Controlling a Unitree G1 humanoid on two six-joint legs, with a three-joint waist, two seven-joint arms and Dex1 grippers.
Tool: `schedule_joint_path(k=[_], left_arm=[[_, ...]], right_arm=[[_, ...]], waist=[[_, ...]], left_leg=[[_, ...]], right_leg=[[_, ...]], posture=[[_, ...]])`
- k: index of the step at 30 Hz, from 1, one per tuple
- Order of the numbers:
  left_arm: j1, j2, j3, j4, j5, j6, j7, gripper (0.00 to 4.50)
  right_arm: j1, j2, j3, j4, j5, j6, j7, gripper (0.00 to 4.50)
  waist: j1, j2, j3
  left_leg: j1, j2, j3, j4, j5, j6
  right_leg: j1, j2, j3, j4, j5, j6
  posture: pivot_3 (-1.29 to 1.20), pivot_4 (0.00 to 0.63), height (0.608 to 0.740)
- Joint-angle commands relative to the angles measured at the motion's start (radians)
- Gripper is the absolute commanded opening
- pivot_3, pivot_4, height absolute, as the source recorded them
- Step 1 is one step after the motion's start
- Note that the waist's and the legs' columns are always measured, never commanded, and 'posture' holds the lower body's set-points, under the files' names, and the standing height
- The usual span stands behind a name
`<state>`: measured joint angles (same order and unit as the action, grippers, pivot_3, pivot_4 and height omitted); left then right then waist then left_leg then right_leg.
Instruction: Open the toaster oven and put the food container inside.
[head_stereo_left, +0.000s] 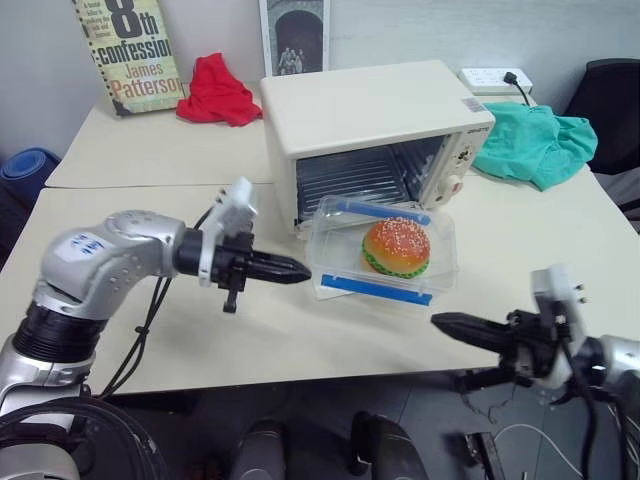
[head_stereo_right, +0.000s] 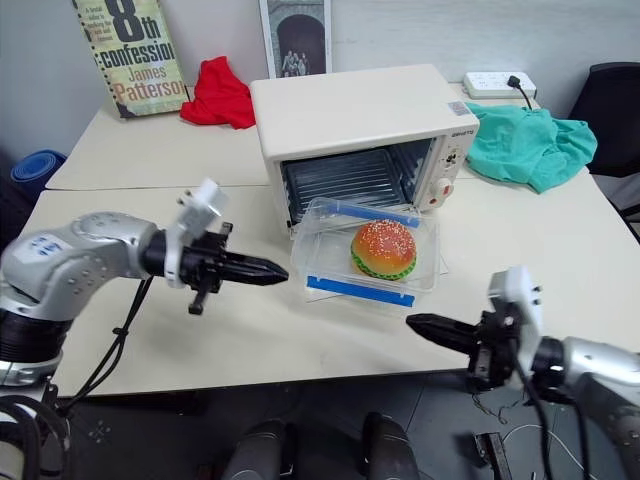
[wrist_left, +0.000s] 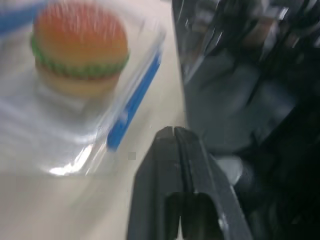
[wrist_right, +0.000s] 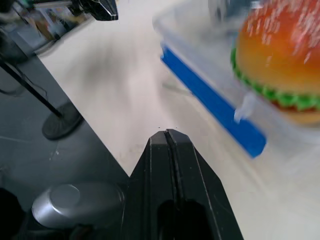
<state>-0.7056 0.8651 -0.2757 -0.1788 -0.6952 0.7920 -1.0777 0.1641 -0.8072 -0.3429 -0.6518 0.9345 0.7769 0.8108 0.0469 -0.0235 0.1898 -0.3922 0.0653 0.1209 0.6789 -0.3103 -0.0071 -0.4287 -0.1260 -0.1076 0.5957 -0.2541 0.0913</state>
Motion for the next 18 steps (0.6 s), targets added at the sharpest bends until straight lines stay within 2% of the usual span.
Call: schedule_joint_path(k=[1,4,6,8,11,18], left_arm=[[-0.03,-0.075,-0.049,0.035,0.111,-0.082,-0.011,0.16],[-0.05,-0.174,-0.051,0.055,0.139,-0.07,0.032,0.16],[-0.051,-0.23,-0.037,0.052,0.144,-0.047,0.068,0.16],[-0.049,-0.261,-0.023,0.045,0.146,-0.026,0.091,0.16],[-0.034,-0.319,0.016,0.041,0.147,0.008,0.173,0.16],[-0.013,-0.435,0.076,0.043,0.233,0.034,0.408,0.16]], right_arm=[[-0.094,0.063,0.102,0.052,-0.118,-0.052,-0.106,0.0],[-0.185,0.11,0.146,0.128,-0.197,-0.071,-0.173,0.0],[-0.229,0.126,0.156,0.163,-0.222,-0.081,-0.185,0.0],[-0.252,0.134,0.163,0.183,-0.243,-0.094,-0.19,0.0],[-0.316,0.157,0.178,0.246,-0.284,-0.118,-0.21,0.0],[-0.516,0.249,0.245,0.48,-0.452,-0.224,-0.276,0.0]], waist=[[0.0,0.0,0.0],[-0.002,0.0,0.0],[-0.001,0.0,0.0],[-0.001,0.0,0.0],[-0.004,0.0,0.0],[-0.026,0.0,0.0]], left_leg=[[-0.001,0.0,0.0,0.0,0.0,0.001],[-0.005,0.0,0.0,0.003,0.001,0.004],[-0.009,-0.001,-0.001,0.004,0.002,0.005],[-0.011,-0.001,-0.001,0.004,0.002,0.004],[-0.014,-0.001,-0.001,0.004,0.005,-0.001],[-0.013,-0.001,0.001,0.004,0.006,0.001]], right_leg=[[0.0,0.0,0.0,-0.001,0.0,0.0],[-0.002,0.0,0.0,-0.002,0.001,-0.001],[-0.004,0.0,0.0,-0.002,0.005,0.004],[-0.008,0.0,0.001,0.002,0.009,0.009],[-0.013,0.001,0.0,0.009,0.008,0.008],[-0.013,0.001,0.002,0.007,0.009,0.01]], posture=[[0.0,0.15,0.74],[0.0,0.15,0.74],[0.0,0.15,0.74],[0.0,0.15,0.74],[0.0,0.15,0.74],[0.0,0.15,0.74]])
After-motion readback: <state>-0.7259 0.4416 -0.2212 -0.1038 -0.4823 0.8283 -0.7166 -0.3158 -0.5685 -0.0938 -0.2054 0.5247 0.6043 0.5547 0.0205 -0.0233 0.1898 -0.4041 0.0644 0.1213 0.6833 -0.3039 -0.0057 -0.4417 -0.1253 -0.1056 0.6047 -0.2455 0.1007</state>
